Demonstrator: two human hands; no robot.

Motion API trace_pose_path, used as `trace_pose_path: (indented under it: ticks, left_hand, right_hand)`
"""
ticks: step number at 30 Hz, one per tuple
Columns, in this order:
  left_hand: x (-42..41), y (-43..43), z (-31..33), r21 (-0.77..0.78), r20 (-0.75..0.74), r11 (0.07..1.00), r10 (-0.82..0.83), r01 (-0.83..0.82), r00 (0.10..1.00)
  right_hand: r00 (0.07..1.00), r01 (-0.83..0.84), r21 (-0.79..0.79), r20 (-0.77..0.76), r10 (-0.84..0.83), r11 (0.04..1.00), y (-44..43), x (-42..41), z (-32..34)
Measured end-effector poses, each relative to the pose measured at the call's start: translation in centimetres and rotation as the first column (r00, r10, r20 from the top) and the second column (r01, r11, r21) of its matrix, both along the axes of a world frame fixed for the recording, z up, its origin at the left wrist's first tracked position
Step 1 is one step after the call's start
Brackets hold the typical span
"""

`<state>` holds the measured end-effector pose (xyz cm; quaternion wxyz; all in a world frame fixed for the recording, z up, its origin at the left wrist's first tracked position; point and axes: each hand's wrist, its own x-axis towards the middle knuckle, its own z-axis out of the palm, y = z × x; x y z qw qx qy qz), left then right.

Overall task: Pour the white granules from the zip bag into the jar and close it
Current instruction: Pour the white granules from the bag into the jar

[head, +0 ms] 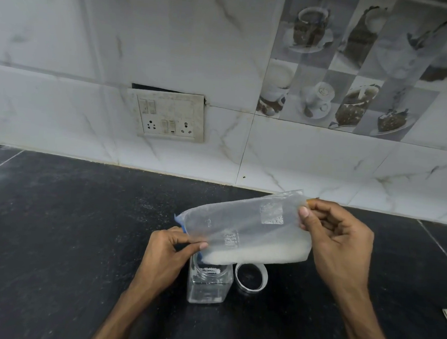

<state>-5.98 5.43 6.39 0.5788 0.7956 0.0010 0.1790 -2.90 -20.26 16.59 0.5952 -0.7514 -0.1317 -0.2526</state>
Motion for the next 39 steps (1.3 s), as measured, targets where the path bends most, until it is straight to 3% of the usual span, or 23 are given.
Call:
trace_pose_path:
  ticks: [39]
  left_hand:
    - [-0.3, -0.3, -0.1, -0.019, -0.035, 1.000, 0.003, -0.003, 0.999]
  right_hand:
    - [0.996, 0.080, -0.025, 0.033, -0.079, 0.997, 0.1, -1.1, -0.6]
